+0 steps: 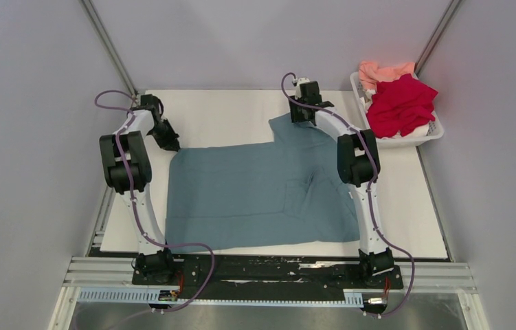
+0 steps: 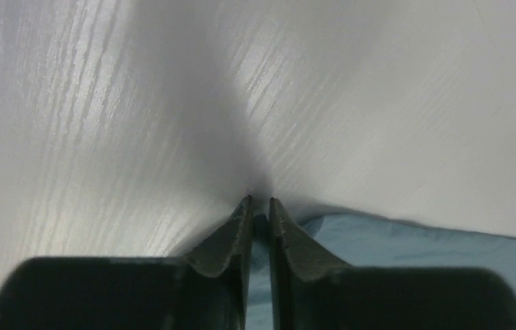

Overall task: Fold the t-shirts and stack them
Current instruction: Grab the side of the flattened tshirt furthest away from the robot with both arms

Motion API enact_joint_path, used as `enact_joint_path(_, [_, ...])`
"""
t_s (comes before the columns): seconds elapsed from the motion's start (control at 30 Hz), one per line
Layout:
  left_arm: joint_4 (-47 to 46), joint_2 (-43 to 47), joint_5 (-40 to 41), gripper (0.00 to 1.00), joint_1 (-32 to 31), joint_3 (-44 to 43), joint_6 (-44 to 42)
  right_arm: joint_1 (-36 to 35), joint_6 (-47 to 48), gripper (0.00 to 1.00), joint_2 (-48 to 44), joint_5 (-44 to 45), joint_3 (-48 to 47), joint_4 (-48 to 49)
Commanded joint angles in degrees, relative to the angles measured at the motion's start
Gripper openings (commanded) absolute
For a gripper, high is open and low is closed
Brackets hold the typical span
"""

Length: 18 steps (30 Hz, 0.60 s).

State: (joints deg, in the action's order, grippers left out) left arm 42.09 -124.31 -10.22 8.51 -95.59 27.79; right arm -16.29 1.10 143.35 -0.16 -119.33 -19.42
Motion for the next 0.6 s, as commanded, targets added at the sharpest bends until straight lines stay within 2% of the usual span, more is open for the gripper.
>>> enact_joint_path(0.0, [3.9, -1.9, -0.5, 0.03, -0.9, -0.5, -0.8, 0.1, -0.8, 0.34, -2.3, -3.2, 0.8, -1.1])
enact_joint_path(0.07, [3.7, -1.2, -0.4, 0.00, -1.0, 0.1, -0.8, 0.1, -0.8, 0.25, -2.5, -3.4, 0.8, -1.0])
enact_joint_path(0.3, [-3.9, 7.6, 0.6, 0.00, -1.1, 6.1, 0.5, 0.1, -0.2, 0.00, -3.8, -3.9, 0.6, -1.0])
enact_joint_path(0.57, [-10.0, 18.5, 1.8, 0.00, -1.3, 14.6, 2.0, 0.1, 2.3, 0.00, -11.4, -4.8, 5.5, -1.0])
